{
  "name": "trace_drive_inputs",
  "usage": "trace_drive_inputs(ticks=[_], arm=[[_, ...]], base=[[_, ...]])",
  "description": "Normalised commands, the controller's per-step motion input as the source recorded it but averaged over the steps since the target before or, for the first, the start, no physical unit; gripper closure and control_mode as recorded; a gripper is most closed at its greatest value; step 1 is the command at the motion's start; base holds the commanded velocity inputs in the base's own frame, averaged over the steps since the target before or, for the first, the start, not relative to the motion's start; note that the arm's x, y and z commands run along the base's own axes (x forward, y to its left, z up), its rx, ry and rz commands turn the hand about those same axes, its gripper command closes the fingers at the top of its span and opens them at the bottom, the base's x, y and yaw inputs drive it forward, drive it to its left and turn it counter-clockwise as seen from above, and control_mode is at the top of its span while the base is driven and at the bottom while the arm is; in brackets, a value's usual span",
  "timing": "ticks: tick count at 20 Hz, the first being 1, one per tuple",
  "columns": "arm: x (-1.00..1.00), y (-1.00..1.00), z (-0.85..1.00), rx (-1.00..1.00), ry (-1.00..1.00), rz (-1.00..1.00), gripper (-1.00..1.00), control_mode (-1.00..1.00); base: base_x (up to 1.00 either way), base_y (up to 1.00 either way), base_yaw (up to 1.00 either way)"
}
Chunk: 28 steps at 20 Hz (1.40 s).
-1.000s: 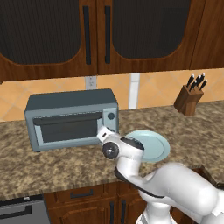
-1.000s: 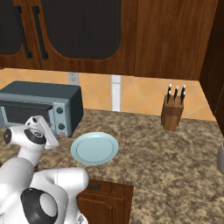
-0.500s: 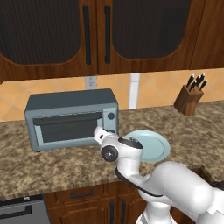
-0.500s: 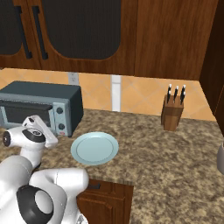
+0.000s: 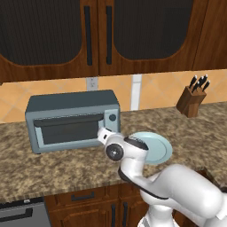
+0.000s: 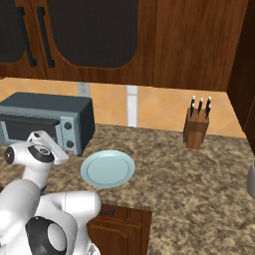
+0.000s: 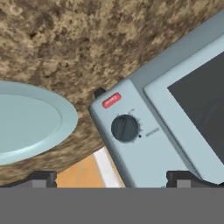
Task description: Pick up the kebab skewer and baguette bread, and place them inside the toaster oven. Close the toaster oven door and start by setting the timer.
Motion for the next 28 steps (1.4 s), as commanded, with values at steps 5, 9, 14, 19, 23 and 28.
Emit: trace_drive_inputs(ticks=[5, 9, 14, 19, 23, 28], arm=[[0.03, -0.39, -0.6, -0.01, -0.08, 0.16, -1.0, -1.0], [0.06, -0.22, -0.65, 0.0, -0.16, 0.17, -1.0, -1.0], [0.09, -0.52, -0.71, 0.0, -0.15, 0.12, -1.0, -1.0], [0.0, -0.75, -0.83, 0.0, -0.1, 0.07, -1.0, -1.0], [0.0, -0.96, -0.96, 0.0, -0.05, 0.07, -1.0, -1.0], [0.0, -0.88, -0.98, 0.02, -0.06, 0.1, -1.0, -1.0]], base=[[0.0, 0.0, 0.0], [0.0, 0.0, 0.0], [0.0, 0.0, 0.0], [0.0, 0.0, 0.0], [0.0, 0.0, 0.0], [0.0, 0.0, 0.0]])
